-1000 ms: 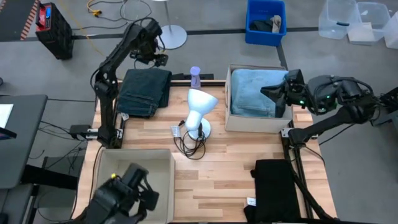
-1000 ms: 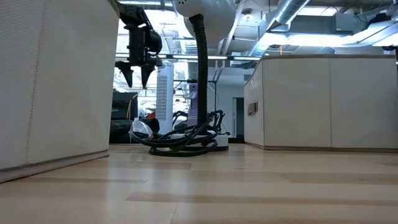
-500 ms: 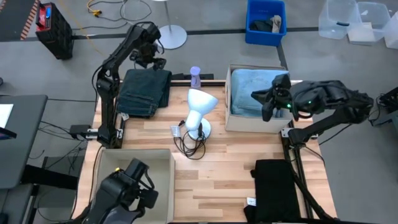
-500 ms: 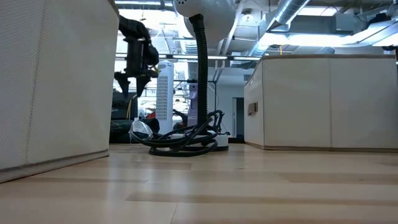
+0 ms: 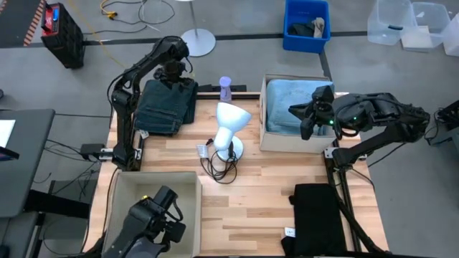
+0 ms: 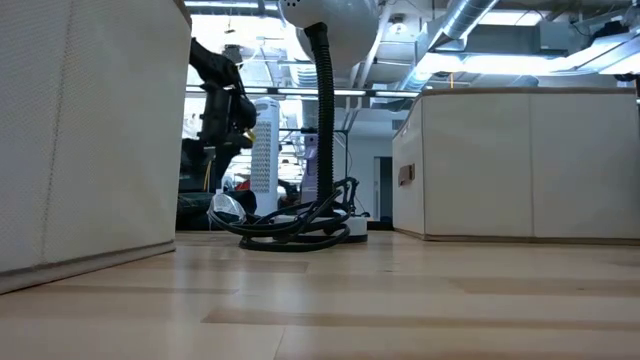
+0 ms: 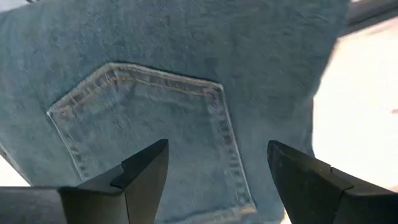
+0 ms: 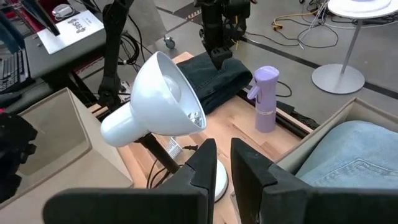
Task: Sort clothes
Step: Put the dark blue pants into the bottom laundry organizer
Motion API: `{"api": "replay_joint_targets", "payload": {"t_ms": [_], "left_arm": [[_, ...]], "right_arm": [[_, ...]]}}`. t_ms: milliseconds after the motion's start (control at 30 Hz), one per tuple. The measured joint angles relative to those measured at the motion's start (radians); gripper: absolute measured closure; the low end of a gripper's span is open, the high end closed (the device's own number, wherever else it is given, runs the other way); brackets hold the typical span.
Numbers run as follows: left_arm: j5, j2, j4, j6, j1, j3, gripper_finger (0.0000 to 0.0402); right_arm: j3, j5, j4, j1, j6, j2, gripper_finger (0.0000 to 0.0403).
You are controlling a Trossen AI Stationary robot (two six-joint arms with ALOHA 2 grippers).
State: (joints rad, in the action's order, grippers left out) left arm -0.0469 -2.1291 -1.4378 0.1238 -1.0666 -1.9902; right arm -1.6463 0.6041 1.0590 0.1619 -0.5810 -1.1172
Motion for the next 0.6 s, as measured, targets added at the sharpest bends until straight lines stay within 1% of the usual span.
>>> {"api": "replay_joint_targets", "payload": {"t_ms": [100, 233, 433, 600], "left_arm": [[-0.022, 0.000, 0.016, 0.000, -0.006, 0.030, 0.0134], [-0.005, 0.000, 0.011, 0.005, -0.018, 0.050, 0.0134], [0.012, 0.000, -0.009, 0.001, -0.020, 0.047, 0.0134], [0.015, 0.000, -0.038, -0.011, -0.012, 0.004, 0.0134]], "right_arm": [[0.000, 0.000, 0.001, 0.000, -0.013, 0.000, 0.0340], [0.000, 0.000, 0.001, -0.001, -0.014, 0.000, 0.0340], [0.000, 0.000, 0.001, -0.001, -0.014, 0.000, 0.0340], [0.000, 0.000, 0.001, -0.001, -0.016, 0.000, 0.0340]]}}
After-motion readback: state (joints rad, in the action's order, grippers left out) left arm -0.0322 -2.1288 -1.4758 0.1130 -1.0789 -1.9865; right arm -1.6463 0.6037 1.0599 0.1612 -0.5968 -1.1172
